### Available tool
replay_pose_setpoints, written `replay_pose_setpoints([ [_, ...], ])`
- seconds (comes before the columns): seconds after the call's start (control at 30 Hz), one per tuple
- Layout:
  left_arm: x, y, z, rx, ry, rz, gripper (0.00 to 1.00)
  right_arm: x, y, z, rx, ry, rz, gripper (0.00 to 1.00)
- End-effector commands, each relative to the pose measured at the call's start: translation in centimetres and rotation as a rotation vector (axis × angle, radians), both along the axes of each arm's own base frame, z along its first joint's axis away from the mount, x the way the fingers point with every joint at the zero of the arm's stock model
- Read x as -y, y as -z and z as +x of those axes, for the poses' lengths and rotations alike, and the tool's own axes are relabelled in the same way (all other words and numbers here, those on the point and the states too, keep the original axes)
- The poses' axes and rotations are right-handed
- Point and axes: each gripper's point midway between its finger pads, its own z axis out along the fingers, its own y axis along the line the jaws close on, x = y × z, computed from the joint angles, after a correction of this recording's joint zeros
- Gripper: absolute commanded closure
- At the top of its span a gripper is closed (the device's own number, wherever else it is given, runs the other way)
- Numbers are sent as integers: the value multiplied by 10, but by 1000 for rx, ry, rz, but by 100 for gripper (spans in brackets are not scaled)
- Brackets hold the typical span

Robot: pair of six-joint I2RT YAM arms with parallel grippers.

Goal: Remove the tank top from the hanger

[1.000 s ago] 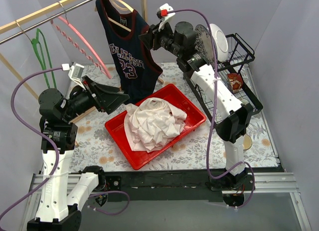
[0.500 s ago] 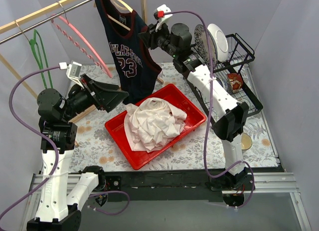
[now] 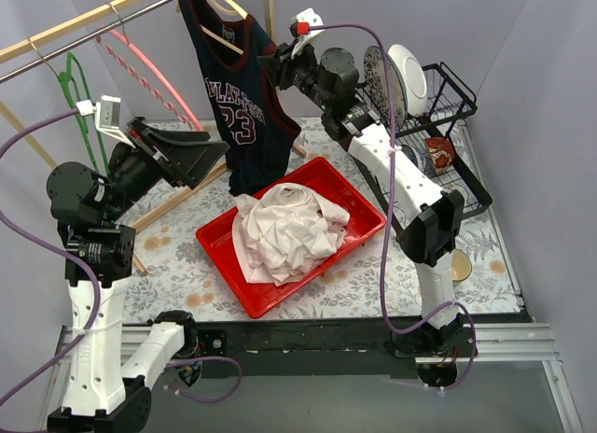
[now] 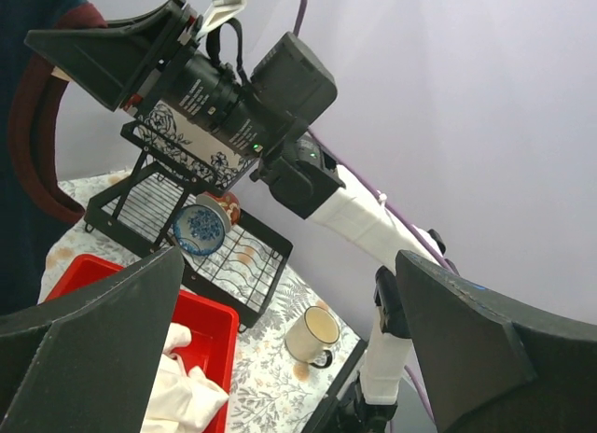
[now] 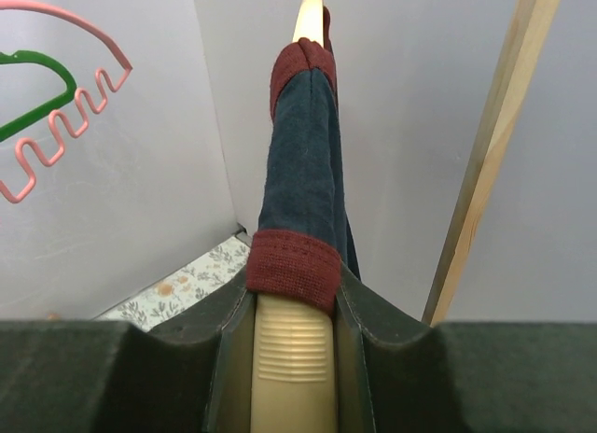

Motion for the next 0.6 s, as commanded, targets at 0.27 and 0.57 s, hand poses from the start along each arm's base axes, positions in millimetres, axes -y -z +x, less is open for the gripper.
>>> replay_pose_setpoints([
  [0.27,-3,-11,1,38,-30,-10,2,34,-128,-51,316,-20,256,99],
  [0.57,-5,-20,1,57,-39,-13,2,44,-148,-62,366,-13,282,99],
])
